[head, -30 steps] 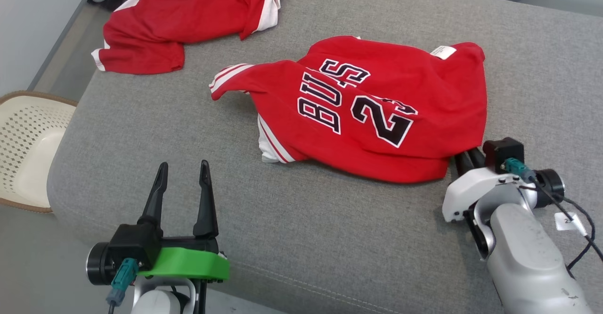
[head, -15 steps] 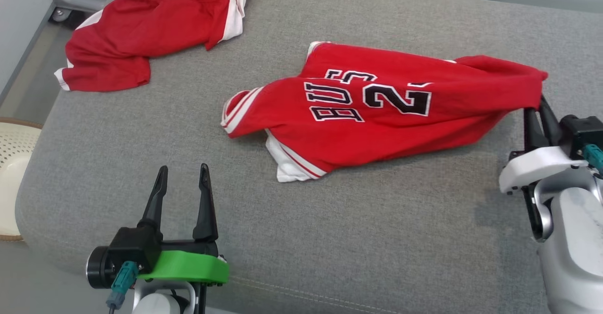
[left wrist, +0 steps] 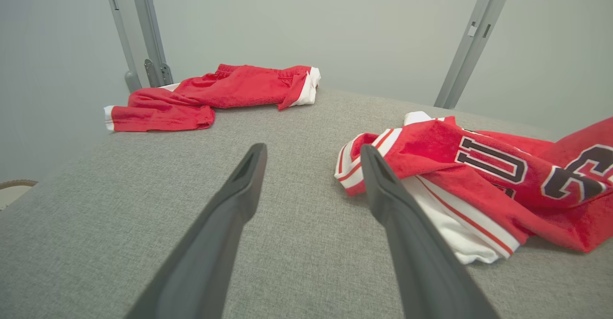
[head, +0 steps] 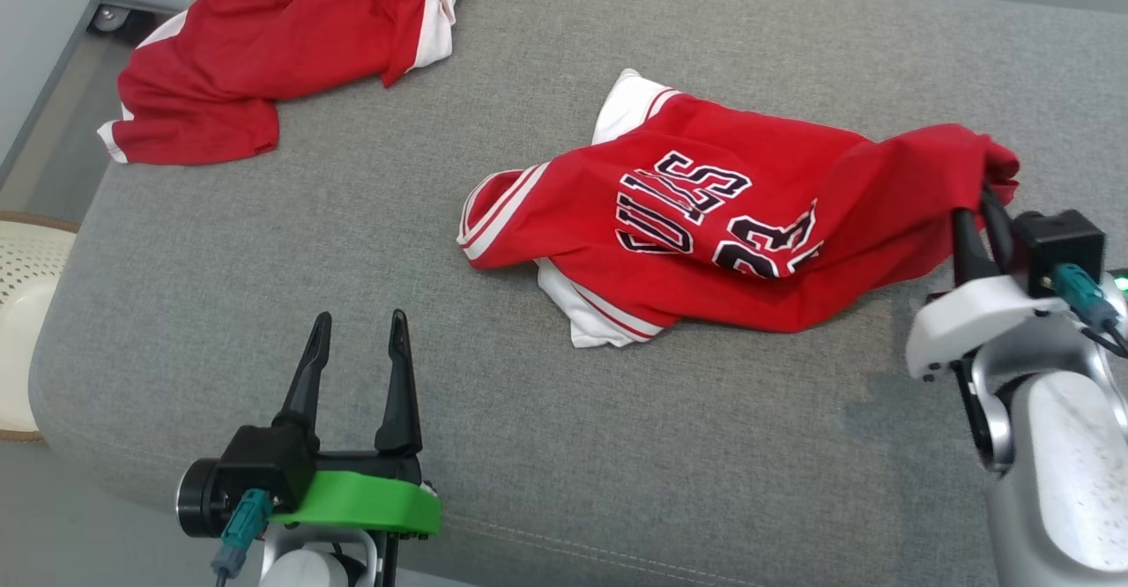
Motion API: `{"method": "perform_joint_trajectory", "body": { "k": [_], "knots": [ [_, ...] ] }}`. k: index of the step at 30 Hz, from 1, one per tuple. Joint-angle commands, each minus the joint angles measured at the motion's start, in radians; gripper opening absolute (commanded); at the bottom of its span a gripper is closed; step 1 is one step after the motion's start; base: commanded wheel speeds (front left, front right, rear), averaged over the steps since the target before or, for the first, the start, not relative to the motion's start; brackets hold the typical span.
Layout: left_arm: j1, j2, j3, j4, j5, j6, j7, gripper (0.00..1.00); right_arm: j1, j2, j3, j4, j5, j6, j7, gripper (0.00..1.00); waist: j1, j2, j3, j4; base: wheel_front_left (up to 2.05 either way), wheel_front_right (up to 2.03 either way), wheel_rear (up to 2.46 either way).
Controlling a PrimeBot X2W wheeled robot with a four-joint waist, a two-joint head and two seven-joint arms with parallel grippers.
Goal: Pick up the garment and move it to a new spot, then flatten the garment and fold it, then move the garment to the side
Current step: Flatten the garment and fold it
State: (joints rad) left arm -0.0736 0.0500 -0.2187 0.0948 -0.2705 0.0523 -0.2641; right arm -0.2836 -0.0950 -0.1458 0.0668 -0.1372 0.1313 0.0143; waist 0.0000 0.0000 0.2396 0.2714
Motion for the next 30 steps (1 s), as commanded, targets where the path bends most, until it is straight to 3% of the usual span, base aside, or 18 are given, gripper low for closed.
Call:
{"method": "perform_joint_trajectory", "body": {
  "k": [1, 6, 7, 13, 14, 15, 16, 17, 22, 30],
  "knots": [
    [-0.019, 0.001, -0.006, 0.002, -0.009, -0.006, -0.001, 1.0, -0.037, -0.005, 0.041, 0.031, -0.004, -0.001, 0.024, 0.0, 0.0, 0.0, 0.013, 0.015, 0.0, 0.0, 0.0],
    [-0.034, 0.001, -0.033, 0.012, -0.018, -0.007, -0.001, 1.0, -0.158, -0.021, 0.162, 0.216, -0.009, -0.001, 0.053, 0.0, 0.0, 0.0, 0.029, 0.056, 0.0, 0.0, 0.0],
    [-0.04, 0.001, -0.041, 0.016, -0.019, -0.004, -0.001, 1.0, -0.212, -0.018, 0.206, 0.298, -0.007, -0.001, 0.047, 0.0, 0.0, 0.0, 0.033, 0.077, 0.0, 0.0, 0.0],
    [-0.038, 0.001, -0.052, 0.023, -0.026, 0.002, -0.001, 1.0, -0.321, -0.004, 0.28, 0.494, -0.007, -0.001, 0.011, 0.0, 0.0, 0.0, 0.033, 0.113, 0.0, 0.0, 0.0],
    [-0.037, 0.001, -0.053, 0.023, -0.027, 0.003, -0.001, 1.0, -0.337, 0.001, 0.289, 0.529, -0.008, -0.001, -0.001, 0.06, 0.0, 0.0, 0.032, 0.117, 0.0, 0.0, 0.0],
    [-0.035, 0.001, -0.052, 0.024, -0.027, 0.004, -0.001, 1.0, -0.351, 0.006, 0.298, 0.559, -0.006, -0.001, -0.013, 0.29, 0.0, 0.0, 0.03, 0.118, 0.0, 0.0, 0.0],
    [-0.032, 0.001, -0.052, 0.024, -0.026, 0.005, -0.001, 1.0, -0.363, 0.011, 0.305, 0.585, 0.001, -0.001, -0.028, 0.74, 0.0, 0.0, 0.028, 0.119, 0.0, 0.0, 0.0],
    [-0.03, 0.001, -0.05, 0.024, -0.025, 0.007, -0.001, 1.0, -0.375, 0.016, 0.31, 0.609, 0.005, -0.001, -0.044, 1.0, 0.0, 0.0, 0.026, 0.118, 0.0, 0.0, 0.0],
    [-0.019, 0.001, -0.037, 0.019, -0.011, 0.007, -0.001, 1.0, -0.409, 0.028, 0.315, 0.678, 0.031, -0.001, -0.122, 1.0, 0.0, 0.0, 0.012, 0.084, 0.0, 0.0, 0.0],
    [-0.006, 0.001, -0.023, 0.009, 0.009, -0.004, -0.001, 1.0, -0.393, 0.032, 0.242, 0.675, 0.107, -0.001, -0.189, 1.0, 0.0, 0.0, -0.023, 0.006, 0.0, 0.0, 0.0]
  ]
}}
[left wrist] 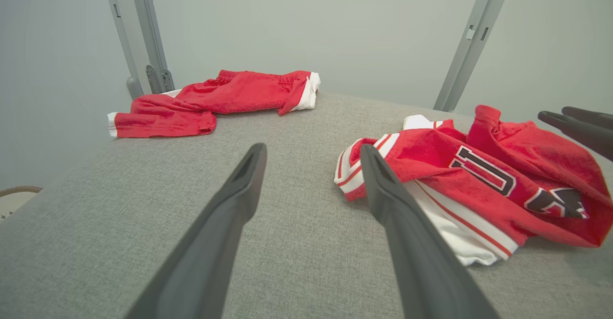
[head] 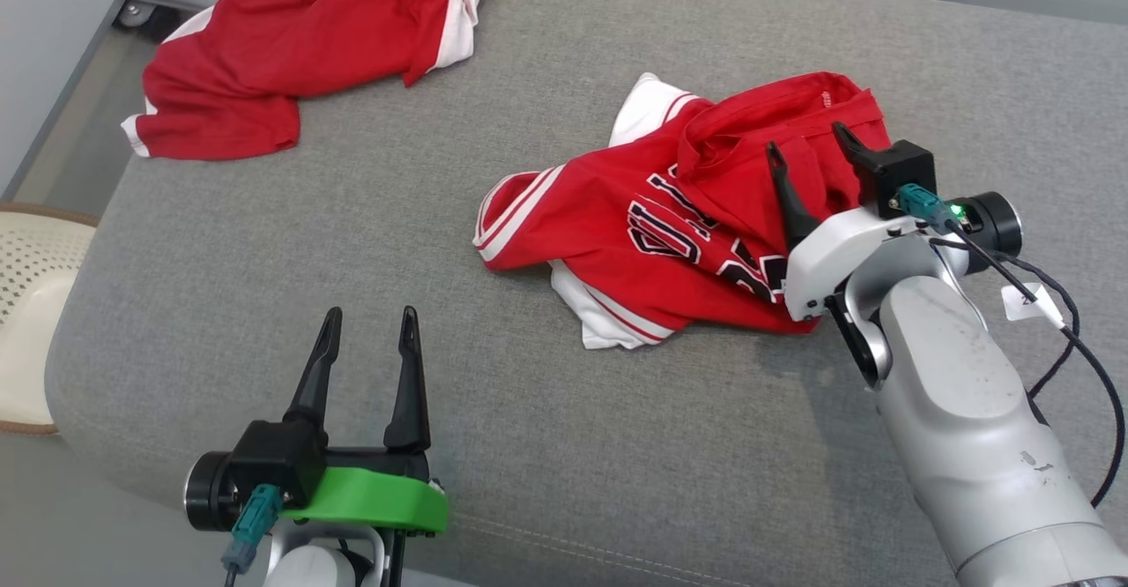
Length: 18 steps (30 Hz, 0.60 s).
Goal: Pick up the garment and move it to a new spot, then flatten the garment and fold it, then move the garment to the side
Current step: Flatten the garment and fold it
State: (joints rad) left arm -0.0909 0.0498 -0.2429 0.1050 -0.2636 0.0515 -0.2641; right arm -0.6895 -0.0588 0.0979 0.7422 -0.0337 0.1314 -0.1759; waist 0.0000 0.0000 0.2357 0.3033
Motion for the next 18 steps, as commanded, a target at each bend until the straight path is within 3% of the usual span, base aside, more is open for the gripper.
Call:
{"method": "perform_joint_trajectory", "body": {
  "k": [1, 7, 18],
  "knots": [
    [0.013, 0.002, 0.003, -0.002, 0.004, -0.004, -0.001, 1.0, 0.017, -0.009, -0.012, 0.001, 0.005, -0.001, 0.005, 1.0, 0.0, 0.0, -0.021, -0.034, 0.0, 0.0, 0.0],
    [0.002, 0.002, -0.005, 0.002, 0.009, -0.013, -0.001, 1.0, 0.027, -0.02, -0.033, 0.046, 0.061, -0.001, 0.036, 1.0, 0.0, 0.0, -0.018, -0.036, 0.0, 0.0, 0.0],
    [-0.001, 0.002, -0.005, 0.01, 0.006, -0.011, -0.001, 1.0, -0.037, -0.021, 0.049, 0.153, 0.174, -0.001, 0.078, 1.0, 0.0, 0.0, -0.015, 0.026, 0.0, 0.0, 0.0]
  ]
}}
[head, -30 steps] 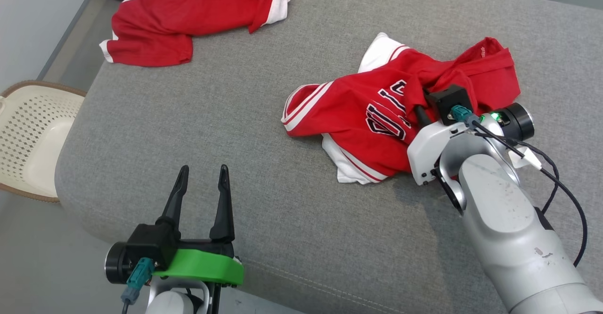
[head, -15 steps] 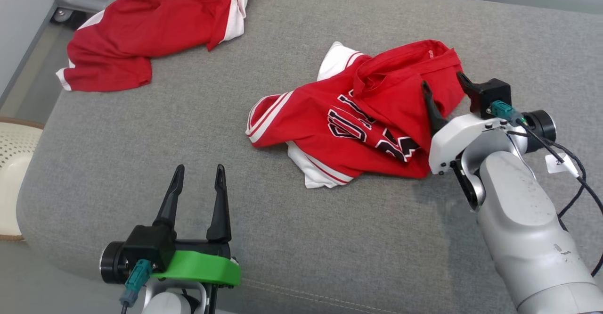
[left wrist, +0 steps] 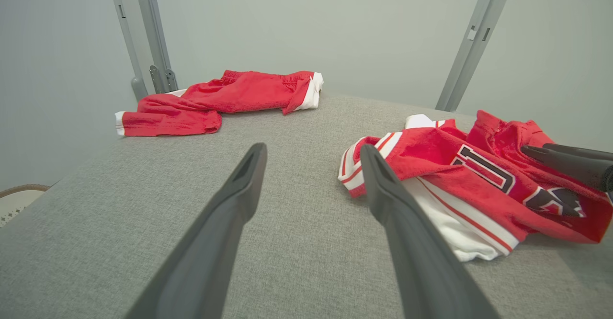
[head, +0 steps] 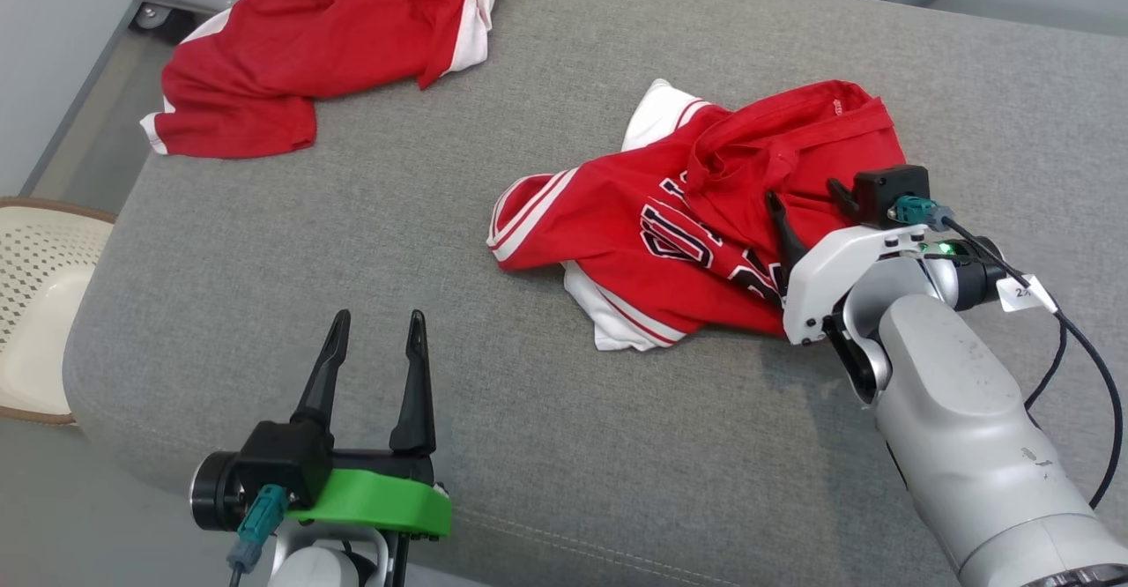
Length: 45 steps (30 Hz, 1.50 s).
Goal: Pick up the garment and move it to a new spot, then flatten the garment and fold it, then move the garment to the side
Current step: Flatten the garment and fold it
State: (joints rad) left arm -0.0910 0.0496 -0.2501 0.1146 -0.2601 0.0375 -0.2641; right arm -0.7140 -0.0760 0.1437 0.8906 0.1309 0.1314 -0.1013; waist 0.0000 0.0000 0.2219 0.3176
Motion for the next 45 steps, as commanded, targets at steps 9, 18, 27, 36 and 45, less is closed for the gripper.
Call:
{"method": "perform_joint_trajectory", "body": {
  "k": [9, 18, 27, 36, 45],
  "knots": [
    [0.013, 0.002, 0.01, -0.002, 0.006, 0.003, -0.001, 1.0, -0.043, -0.001, 0.052, 0.044, 0.059, -0.001, -0.03, 1.0, 0.0, 0.0, -0.003, 0.032, 0.0, 0.0, 0.0],
    [0.012, 0.002, 0.011, -0.004, 0.006, 0.008, -0.001, 1.0, -0.059, 0.004, 0.088, 0.067, 0.08, -0.001, -0.032, 0.87, 0.0, 0.0, 0.006, 0.02, 0.0, 0.0, 0.0],
    [0.003, 0.002, 0.017, -0.003, 0.01, 0.008, -0.001, 1.0, -0.091, -0.003, 0.047, 0.125, 0.07, -0.001, -0.093, 0.0, 0.0, 0.0, 0.014, 0.001, 0.0, 0.0, 0.0],
    [0.016, 0.002, 0.034, -0.005, 0.02, -0.001, -0.001, 1.0, -0.014, -0.009, -0.119, 0.034, 0.077, -0.001, -0.162, 0.0, 0.0, 0.0, -0.004, -0.092, 0.0, 0.0, 0.0],
    [0.01, 0.002, 0.053, 0.002, 0.04, -0.015, -0.001, 1.0, 0.222, 0.022, -0.404, -0.246, 0.038, -0.001, -0.164, 0.0, 0.0, 0.0, -0.01, -0.183, 0.0, 0.0, 0.0]
  ]
}}
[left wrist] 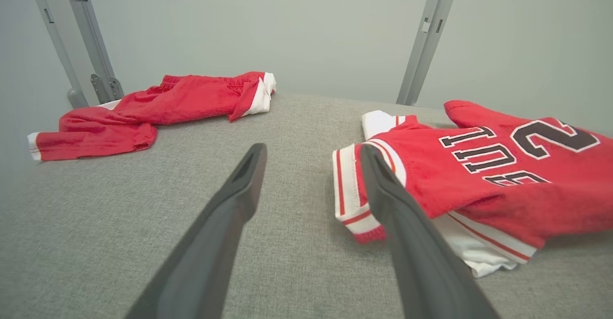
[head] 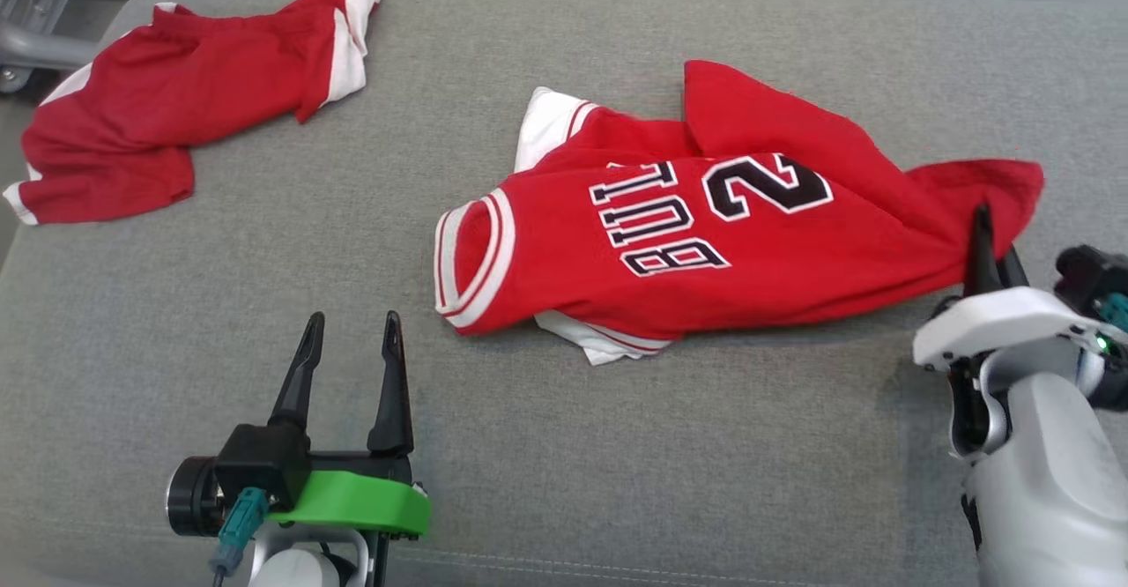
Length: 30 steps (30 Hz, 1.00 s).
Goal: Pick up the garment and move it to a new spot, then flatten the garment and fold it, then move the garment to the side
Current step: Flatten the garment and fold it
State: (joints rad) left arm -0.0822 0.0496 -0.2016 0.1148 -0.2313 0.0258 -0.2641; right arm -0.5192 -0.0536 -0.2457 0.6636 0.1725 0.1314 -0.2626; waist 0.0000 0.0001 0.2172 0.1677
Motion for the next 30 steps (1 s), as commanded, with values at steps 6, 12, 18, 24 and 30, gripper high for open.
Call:
{"method": "perform_joint_trajectory", "body": {
  "k": [6, 12, 18, 24, 30],
  "knots": [
    [-0.004, 0.002, 0.009, 0.01, 0.018, -0.012, -0.001, 1.0, 0.144, 0.001, -0.056, -0.05, 0.097, -0.001, -0.003, 0.0, 0.0, -0.0001, -0.012, -0.054, 0.0, 0.0, 0.0],
    [-0.008, 0.002, 0.013, 0.016, 0.021, -0.016, -0.001, 1.0, 0.189, 0.001, -0.097, -0.026, 0.148, -0.001, -0.003, 0.78, 0.0, -0.0001, -0.016, -0.06, 0.0, 0.0, 0.0],
    [-0.003, 0.002, 0.017, 0.023, 0.02, -0.022, -0.001, 1.0, 0.217, 0.002, -0.171, -0.041, 0.128, -0.001, -0.003, 1.0, 0.0, -0.0001, -0.023, -0.068, 0.0, 0.0, 0.0],
    [0.009, 0.002, 0.002, 0.032, 0.016, -0.029, -0.001, 1.0, 0.252, 0.001, -0.24, -0.105, 0.097, -0.001, -0.003, 1.0, 0.0, -0.0001, -0.036, -0.09, 0.0, 0.0, 0.0],
    [0.019, 0.002, -0.037, 0.059, 0.007, -0.053, -0.001, 1.0, 0.278, 0.002, -0.238, -0.245, 0.079, -0.001, -0.003, 1.0, 0.0, -0.0001, -0.052, -0.121, 0.0, 0.0, 0.0]
  ]
}}
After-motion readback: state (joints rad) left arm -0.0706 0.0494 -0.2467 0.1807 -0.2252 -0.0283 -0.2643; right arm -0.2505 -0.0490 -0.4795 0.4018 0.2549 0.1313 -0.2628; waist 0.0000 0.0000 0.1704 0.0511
